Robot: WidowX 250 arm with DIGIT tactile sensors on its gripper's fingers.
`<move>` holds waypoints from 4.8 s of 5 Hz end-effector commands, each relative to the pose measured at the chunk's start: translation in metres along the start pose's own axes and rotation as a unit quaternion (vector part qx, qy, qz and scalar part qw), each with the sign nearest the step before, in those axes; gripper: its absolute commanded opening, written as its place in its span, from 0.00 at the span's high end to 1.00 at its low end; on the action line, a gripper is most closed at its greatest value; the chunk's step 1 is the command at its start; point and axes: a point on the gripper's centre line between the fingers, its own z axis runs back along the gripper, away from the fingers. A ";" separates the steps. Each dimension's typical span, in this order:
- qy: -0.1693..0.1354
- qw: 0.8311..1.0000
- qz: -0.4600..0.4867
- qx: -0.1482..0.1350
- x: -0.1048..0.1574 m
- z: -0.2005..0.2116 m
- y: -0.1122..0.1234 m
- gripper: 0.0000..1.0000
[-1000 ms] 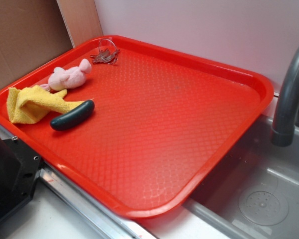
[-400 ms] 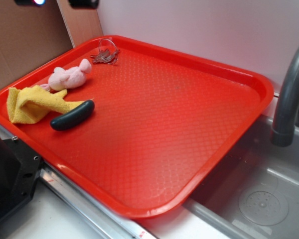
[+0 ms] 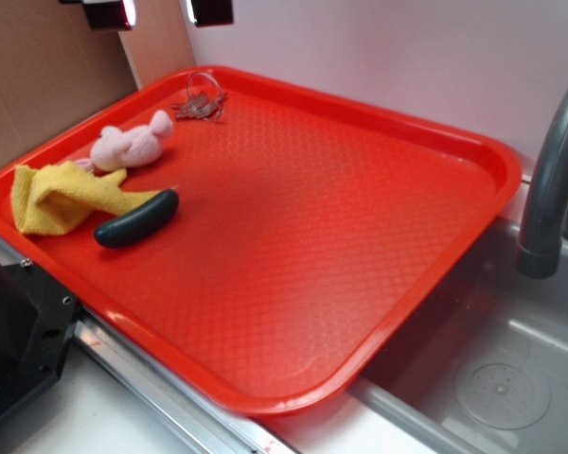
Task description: Grab the silver keys.
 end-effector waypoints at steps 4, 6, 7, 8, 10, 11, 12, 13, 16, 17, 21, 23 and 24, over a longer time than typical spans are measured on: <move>-0.036 0.996 -0.014 -0.086 0.027 -0.014 0.015 0.00; -0.049 0.992 0.074 -0.089 0.039 -0.072 -0.024 0.00; -0.048 0.991 0.088 -0.084 0.037 -0.080 -0.030 0.00; -0.060 0.993 0.082 -0.066 0.033 -0.084 -0.029 0.00; -0.061 0.993 0.080 -0.059 0.030 -0.095 -0.028 0.00; -0.068 0.993 0.073 -0.066 0.026 -0.097 -0.036 0.00; -0.095 0.989 0.080 -0.084 0.029 -0.101 -0.039 0.00; -0.097 0.989 0.076 -0.079 0.034 -0.112 -0.041 0.00; -0.083 0.990 0.097 -0.059 0.041 -0.113 -0.019 1.00; -0.086 0.990 0.101 -0.057 0.044 -0.113 -0.016 1.00; -0.007 0.987 -0.053 -0.152 0.020 -0.046 -0.019 1.00; 0.017 0.918 -0.254 -0.303 -0.022 0.077 -0.009 1.00; 0.060 0.857 -0.341 -0.381 -0.016 0.126 0.017 1.00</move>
